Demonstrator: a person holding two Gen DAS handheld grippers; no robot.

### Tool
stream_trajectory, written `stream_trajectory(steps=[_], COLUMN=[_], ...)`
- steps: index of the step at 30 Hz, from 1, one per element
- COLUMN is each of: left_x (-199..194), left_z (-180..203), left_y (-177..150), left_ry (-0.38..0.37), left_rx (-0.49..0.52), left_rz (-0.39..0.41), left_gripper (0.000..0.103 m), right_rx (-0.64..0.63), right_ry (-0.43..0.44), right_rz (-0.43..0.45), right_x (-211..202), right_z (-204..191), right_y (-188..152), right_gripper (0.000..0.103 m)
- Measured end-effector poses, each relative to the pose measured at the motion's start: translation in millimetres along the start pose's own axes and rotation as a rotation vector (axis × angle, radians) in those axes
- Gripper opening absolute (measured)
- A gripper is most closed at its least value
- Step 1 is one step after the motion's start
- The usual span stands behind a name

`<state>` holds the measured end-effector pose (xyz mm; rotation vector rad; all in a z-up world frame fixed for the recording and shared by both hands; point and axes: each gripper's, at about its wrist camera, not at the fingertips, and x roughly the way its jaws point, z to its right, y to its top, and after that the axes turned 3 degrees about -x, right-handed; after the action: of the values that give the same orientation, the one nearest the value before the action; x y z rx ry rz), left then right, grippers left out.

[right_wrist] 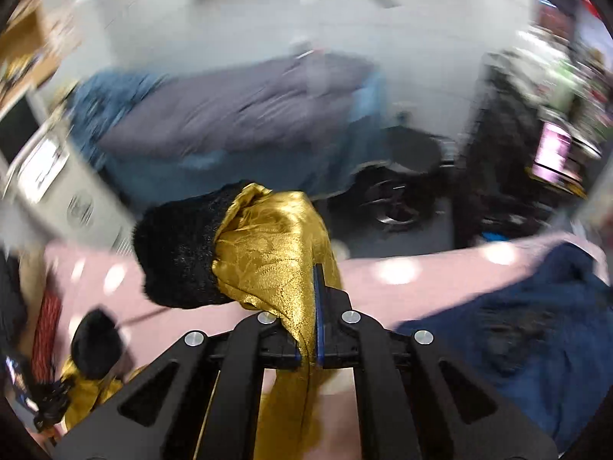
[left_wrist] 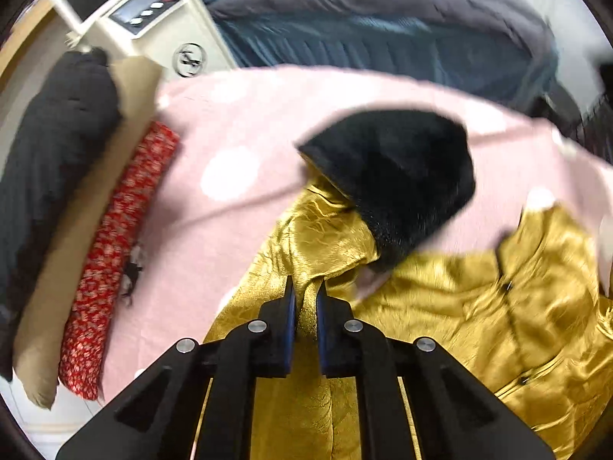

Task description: Fold large clothes

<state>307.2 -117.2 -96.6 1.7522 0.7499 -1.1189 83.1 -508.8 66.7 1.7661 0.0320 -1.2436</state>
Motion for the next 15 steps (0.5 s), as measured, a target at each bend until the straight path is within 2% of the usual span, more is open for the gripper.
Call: stream_trajectory(steps=[2,5,9,12,15], left_x=[-18.6,-36.8,-70.1,-86.6,-81.3], left_z=[-10.3,-19.9,-33.0,-42.2,-56.2], left_y=[6.5,15.8,35.5,49.3,54.0], left_ry=[-0.003,0.003,-0.020,-0.037,-0.048], left_rx=[-0.043,-0.069,-0.135,-0.177,-0.212], left_rz=[0.032,0.075,0.131,0.162,0.159], left_gripper=[0.008,0.007,0.007,0.007,0.007], right_rx=[0.092,0.210,0.394,0.550,0.600], right_ry=[-0.091,-0.168,-0.323,-0.344,-0.360], right_rz=[0.050,0.062,0.076,0.068,0.039], right_x=[-35.8,-72.0,-120.5,-140.3,-146.5], right_z=[71.1,153.3,261.5,325.4,352.8], right_y=[-5.0,-26.8,-83.0,-126.5,-168.7], right_gripper=[0.005,0.005,0.005,0.005,0.005])
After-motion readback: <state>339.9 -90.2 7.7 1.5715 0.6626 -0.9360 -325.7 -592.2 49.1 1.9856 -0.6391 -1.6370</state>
